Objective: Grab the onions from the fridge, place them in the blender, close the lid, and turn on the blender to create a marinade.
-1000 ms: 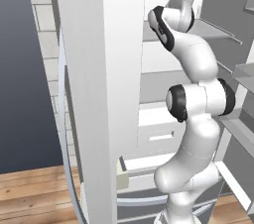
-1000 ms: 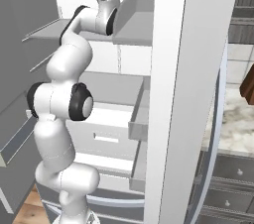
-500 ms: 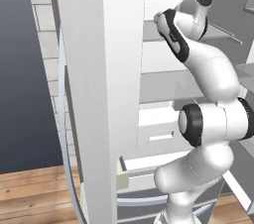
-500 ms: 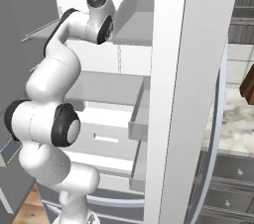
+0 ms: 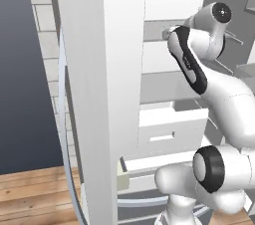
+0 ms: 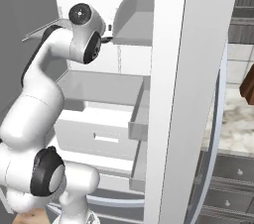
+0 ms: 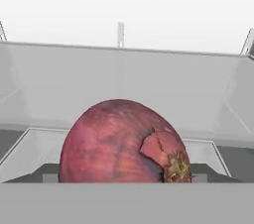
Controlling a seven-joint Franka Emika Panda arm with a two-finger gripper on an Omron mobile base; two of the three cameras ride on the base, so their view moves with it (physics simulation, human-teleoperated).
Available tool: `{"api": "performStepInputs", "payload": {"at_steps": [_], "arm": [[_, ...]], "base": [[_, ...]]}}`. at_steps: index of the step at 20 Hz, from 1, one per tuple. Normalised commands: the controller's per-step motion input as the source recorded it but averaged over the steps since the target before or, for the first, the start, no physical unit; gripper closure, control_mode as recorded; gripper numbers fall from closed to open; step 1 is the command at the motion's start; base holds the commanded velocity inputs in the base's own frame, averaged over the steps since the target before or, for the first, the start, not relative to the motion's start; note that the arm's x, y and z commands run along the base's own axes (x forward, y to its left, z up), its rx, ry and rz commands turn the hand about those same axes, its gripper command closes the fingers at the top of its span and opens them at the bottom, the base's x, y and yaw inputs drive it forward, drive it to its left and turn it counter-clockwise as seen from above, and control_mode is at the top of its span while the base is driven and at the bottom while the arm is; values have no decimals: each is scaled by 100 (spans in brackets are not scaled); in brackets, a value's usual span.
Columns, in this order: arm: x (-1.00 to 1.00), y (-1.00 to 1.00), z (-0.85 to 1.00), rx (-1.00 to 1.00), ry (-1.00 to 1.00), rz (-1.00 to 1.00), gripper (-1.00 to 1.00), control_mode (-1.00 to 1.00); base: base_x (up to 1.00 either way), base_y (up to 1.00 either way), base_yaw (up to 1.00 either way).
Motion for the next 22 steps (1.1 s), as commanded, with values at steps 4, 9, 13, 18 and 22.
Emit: {"api": "performStepInputs", "payload": {"at_steps": [4, 9, 13, 18, 22], "arm": [[-100, 13, -9, -14, 1, 7, 100, -100], [-100, 24, -33, -9, 4, 9, 100, -100], [-99, 28, -52, -6, 11, 7, 100, -100], [-57, 12, -41, -7, 16, 1, 100, -100], [-8, -20, -14, 0, 12, 0, 100, -100]], "base": [[0, 0, 0], [0, 0, 0], [0, 0, 0], [0, 0, 0], [0, 0, 0]]}}
